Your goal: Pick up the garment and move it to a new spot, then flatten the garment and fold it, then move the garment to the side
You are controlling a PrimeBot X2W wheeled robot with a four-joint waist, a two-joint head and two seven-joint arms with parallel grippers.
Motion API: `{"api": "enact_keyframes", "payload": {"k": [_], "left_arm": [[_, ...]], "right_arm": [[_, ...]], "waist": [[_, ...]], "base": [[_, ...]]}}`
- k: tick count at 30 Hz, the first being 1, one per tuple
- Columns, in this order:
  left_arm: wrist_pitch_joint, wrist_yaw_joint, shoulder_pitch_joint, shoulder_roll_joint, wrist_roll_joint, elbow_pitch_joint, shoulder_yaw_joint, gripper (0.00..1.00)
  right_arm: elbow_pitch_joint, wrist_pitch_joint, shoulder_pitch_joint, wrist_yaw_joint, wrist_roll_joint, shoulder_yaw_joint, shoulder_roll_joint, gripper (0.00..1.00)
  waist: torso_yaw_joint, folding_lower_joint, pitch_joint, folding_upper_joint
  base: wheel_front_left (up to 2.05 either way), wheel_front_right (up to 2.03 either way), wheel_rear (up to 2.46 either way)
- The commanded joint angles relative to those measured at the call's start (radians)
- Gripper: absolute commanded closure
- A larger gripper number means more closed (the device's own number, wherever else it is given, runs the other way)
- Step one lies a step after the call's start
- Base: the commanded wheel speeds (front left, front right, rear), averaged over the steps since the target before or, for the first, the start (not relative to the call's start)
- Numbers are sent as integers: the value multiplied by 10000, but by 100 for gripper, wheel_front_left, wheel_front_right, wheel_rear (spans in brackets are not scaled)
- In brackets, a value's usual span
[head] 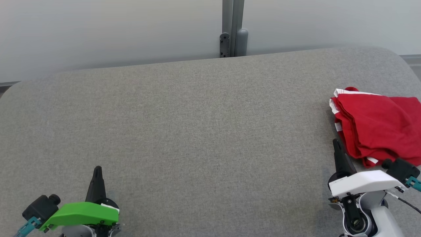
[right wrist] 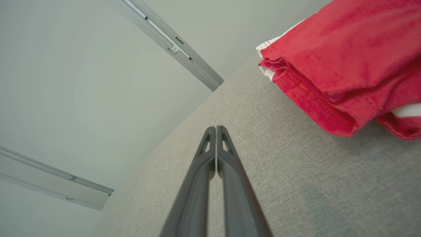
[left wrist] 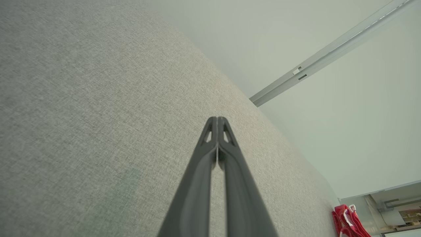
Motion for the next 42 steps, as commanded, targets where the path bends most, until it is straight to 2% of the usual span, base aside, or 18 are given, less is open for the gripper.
{"api": "enact_keyframes", "payload": {"k": [1, 42], "left_arm": [[78, -83, -294, -11, -282, -92, 112, 100], [1211, -661, -609, -109, -4075, 51, 852, 100]], "right_arm": [[-156, 73, -1, 1, 366, -60, -57, 100], [-258, 1225, 108, 2, 4740, -480, -85, 100]], "waist": [[2, 0, -7, 0], [48, 0, -207, 0]], "base": [[0, 0, 0], [0, 0, 0]]}}
